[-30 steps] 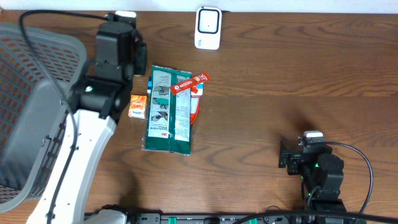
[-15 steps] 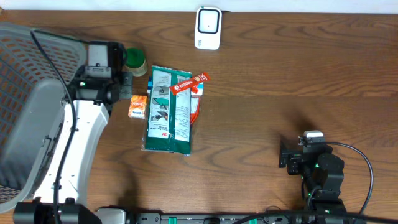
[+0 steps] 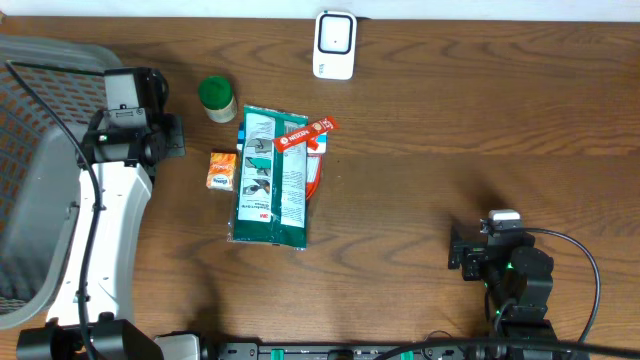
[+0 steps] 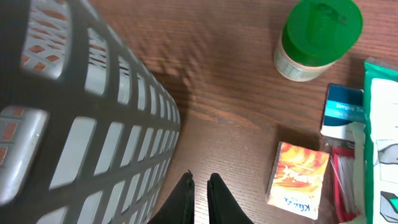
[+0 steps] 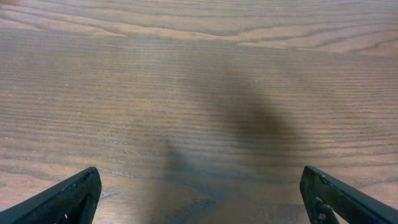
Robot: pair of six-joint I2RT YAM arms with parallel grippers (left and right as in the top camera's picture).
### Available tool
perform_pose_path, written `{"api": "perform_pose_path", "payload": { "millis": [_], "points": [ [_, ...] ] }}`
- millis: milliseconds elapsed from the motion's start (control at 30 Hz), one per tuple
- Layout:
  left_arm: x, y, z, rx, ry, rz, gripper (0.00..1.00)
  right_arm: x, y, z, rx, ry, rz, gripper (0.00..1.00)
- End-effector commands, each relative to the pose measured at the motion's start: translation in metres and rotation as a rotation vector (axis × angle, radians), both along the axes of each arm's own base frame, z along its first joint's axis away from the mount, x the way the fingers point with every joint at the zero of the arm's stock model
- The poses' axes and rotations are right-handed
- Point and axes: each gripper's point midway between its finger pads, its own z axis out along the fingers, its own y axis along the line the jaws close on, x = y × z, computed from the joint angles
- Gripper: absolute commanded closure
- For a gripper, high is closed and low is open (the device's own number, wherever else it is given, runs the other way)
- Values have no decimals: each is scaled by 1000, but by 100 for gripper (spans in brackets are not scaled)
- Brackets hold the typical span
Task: Scan the item barcode
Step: 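Lower the Nescafe stick onto the glove package and release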
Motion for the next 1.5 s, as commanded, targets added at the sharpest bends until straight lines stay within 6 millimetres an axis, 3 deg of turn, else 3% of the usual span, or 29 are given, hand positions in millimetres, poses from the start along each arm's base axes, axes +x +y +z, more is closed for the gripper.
{"api": "perform_pose_path", "payload": {
  "millis": [0, 100, 433, 633, 733, 867, 967, 1033, 1133, 1200, 1300, 1467],
  "points": [
    [0, 2, -4, -28, 5, 2, 90, 0, 0, 0, 11, -1, -8, 1],
    [3, -12, -5, -90, -3, -50, 90, 0, 0, 0, 11, -1, -8, 1],
    [6, 2, -1, -24, -27, 2, 89, 0, 0, 0, 11, -1, -8, 1],
    [6, -36, -4, -187, -21, -138, 89, 1, 0, 1, 11, -7, -7, 1],
    [6, -50, 5, -200, -43, -180, 84, 4, 0, 5, 12, -27, -5, 1],
    [1, -77, 42, -179, -142, -265, 69, 7, 0, 11, 11, -56, -4, 1],
    [-11, -101, 92, -151, -283, -344, 58, 11, 3, 18, 20, -85, 13, 1],
    [-25, -113, 128, -126, -393, -372, 53, 13, 9, 26, 35, -108, 40, 1],
    [-53, -120, 178, -83, -551, -380, 37, 17, 21, 42, 73, -152, 106, 1],
    [-70, -122, 197, -74, -607, -383, 29, 18, 28, 54, 112, -173, 131, 1],
    [-96, -123, 207, -83, -631, -405, 26, 19, 41, 75, 184, -208, 180, 1],
    [-121, -116, 194, -91, -565, -390, 26, 17, 52, 112, 247, -241, 227, 1]
  ]
}}
